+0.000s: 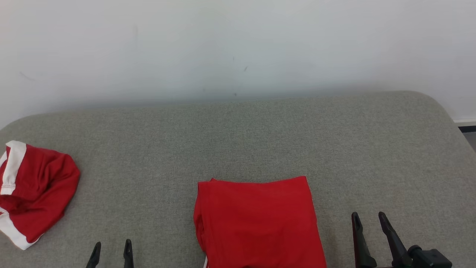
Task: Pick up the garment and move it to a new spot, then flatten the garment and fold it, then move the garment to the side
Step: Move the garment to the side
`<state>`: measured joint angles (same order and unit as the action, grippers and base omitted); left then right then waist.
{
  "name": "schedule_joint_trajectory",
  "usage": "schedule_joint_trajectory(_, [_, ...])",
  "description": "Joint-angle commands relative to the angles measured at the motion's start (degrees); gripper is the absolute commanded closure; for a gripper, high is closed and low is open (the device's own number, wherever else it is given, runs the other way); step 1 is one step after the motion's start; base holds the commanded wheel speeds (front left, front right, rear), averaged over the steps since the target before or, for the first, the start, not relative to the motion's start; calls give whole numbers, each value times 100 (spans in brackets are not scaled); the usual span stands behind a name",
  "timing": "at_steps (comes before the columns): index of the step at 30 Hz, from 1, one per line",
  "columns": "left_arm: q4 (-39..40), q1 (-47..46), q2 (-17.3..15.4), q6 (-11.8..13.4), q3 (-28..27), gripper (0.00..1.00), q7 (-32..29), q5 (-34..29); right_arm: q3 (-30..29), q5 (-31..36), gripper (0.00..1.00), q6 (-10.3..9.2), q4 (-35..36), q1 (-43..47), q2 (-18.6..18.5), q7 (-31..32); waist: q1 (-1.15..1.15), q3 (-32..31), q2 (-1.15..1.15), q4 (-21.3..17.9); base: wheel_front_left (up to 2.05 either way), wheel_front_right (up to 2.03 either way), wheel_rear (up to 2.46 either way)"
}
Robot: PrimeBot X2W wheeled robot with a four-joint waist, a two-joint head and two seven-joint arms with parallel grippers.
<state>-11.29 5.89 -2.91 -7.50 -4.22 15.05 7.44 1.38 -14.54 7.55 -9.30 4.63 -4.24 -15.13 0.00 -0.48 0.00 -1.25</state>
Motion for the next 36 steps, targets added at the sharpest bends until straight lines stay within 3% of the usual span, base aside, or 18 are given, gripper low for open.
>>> schedule_joint_trajectory(1, [10,64,4,4,-12,0,16,41,4,-31,0,-15,2,6,-14,-1,0,3,0,3,0,0,0])
schedule_joint_trajectory(12, [8,46,5,4,-29,0,16,37,2,-9,0,-14,-23,-50,9,0,0,21,0,10,0,0,0])
schedule_joint_trajectory(20, [9,-67,5,4,25,0,16,31,24,136,0,-15,-328,-676,6,0,0,110,0,50,0,0,0])
schedule_joint_trajectory(32, [-38,-437,3,4,418,0,16,100,401,141,0,-15,-2691,-2151,-157,0,0,520,0,438,0,0,0])
schedule_joint_trajectory(36, [-38,-539,5,4,480,0,16,113,559,8,0,-15,-3134,-2373,-166,-1,0,645,0,546,0,0,0])
